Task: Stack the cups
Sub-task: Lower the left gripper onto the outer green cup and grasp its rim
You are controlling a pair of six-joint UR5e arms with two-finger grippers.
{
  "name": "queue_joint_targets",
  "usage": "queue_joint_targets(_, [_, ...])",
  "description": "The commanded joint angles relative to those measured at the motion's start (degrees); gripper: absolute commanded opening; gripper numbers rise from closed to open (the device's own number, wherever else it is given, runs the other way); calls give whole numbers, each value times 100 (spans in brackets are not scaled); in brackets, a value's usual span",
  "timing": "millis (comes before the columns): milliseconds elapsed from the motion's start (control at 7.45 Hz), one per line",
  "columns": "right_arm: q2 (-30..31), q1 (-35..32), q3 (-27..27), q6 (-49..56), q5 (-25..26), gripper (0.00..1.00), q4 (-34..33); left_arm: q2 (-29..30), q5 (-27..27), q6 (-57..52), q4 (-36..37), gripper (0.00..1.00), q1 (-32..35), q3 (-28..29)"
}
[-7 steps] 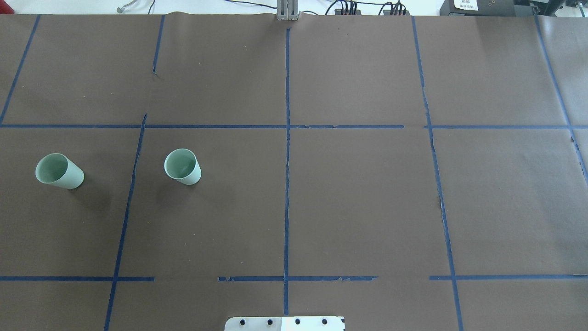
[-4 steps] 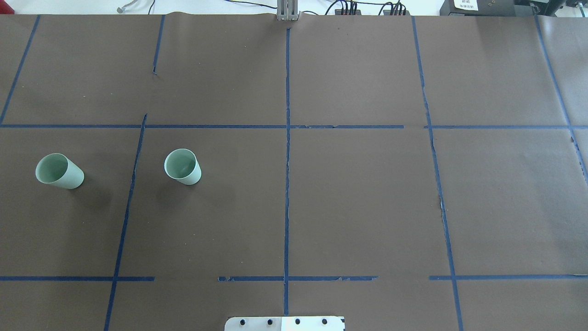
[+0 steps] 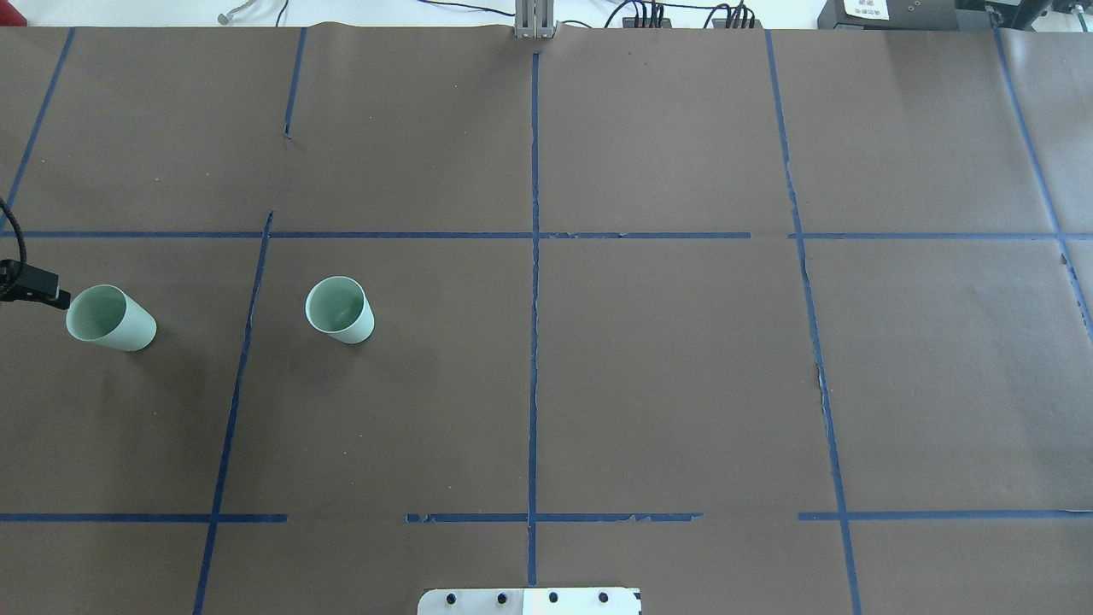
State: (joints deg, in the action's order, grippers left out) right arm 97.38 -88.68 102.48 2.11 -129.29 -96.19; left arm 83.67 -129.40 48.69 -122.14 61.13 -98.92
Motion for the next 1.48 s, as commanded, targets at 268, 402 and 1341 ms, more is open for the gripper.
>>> queue_joint_targets(268, [0, 0, 0, 0, 0, 100, -5, 264, 38, 203, -46, 100, -364, 250])
queue_joint_targets(402, [0, 0, 0, 0, 0, 100, 4, 281, 64, 203, -55, 98, -434, 337])
queue_joint_targets(1341, [0, 0, 0, 0, 0, 100, -5, 186, 144, 607, -47, 0, -374, -334])
